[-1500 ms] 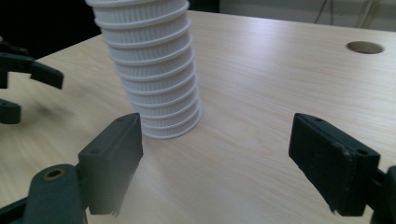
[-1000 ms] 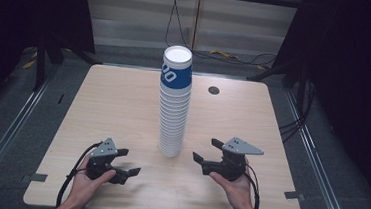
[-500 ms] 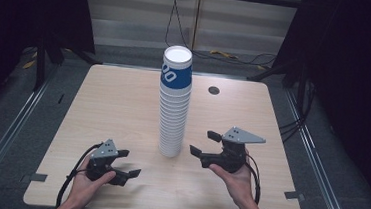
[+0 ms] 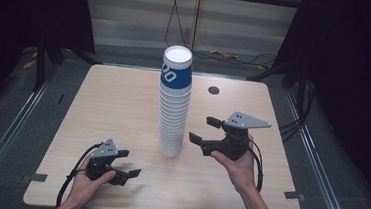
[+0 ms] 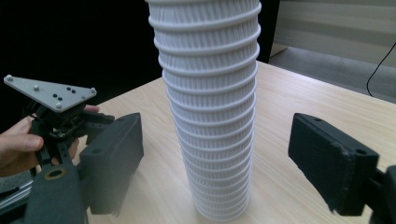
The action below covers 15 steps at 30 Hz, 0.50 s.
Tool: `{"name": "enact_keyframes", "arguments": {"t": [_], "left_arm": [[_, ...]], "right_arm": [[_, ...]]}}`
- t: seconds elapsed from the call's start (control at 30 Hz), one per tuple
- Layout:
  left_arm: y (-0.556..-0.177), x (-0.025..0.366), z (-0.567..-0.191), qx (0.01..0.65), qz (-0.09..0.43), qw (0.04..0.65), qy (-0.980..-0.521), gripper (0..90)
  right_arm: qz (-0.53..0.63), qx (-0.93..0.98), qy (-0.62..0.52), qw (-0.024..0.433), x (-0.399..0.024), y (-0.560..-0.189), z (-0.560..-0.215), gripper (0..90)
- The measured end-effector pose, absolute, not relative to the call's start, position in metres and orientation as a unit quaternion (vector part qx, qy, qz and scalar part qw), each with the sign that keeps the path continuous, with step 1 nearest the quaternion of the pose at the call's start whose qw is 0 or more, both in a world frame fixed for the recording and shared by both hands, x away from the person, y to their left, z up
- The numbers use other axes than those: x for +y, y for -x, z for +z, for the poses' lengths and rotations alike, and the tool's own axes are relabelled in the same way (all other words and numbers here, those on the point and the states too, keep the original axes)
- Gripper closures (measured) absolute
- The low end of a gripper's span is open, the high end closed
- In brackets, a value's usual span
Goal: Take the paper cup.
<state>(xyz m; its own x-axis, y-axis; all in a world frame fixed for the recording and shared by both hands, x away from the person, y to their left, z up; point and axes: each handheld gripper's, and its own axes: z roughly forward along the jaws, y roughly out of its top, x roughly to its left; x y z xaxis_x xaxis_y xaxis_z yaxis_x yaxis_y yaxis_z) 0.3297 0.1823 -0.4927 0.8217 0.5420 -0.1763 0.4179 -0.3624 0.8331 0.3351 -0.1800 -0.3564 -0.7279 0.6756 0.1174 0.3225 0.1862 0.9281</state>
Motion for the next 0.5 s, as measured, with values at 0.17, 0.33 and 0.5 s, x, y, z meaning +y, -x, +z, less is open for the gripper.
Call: {"name": "enact_keyframes", "arguments": {"t": [0.17, 0.33, 0.5], "left_arm": [[-0.330, 0.182, -0.492, 0.290, 0.063, 0.485, -0.822, 16.7], [-0.329, 0.181, -0.491, 0.288, 0.068, 0.490, -0.820, 16.7], [-0.329, 0.180, -0.491, 0.285, 0.066, 0.492, -0.820, 16.7]], "right_arm": [[0.549, 0.755, -0.325, 0.152, -0.179, -0.338, -0.347, 16.6], [0.558, 0.752, -0.315, 0.152, -0.179, -0.339, -0.339, 17.8], [0.571, 0.749, -0.304, 0.145, -0.179, -0.341, -0.332, 24.8]]}}
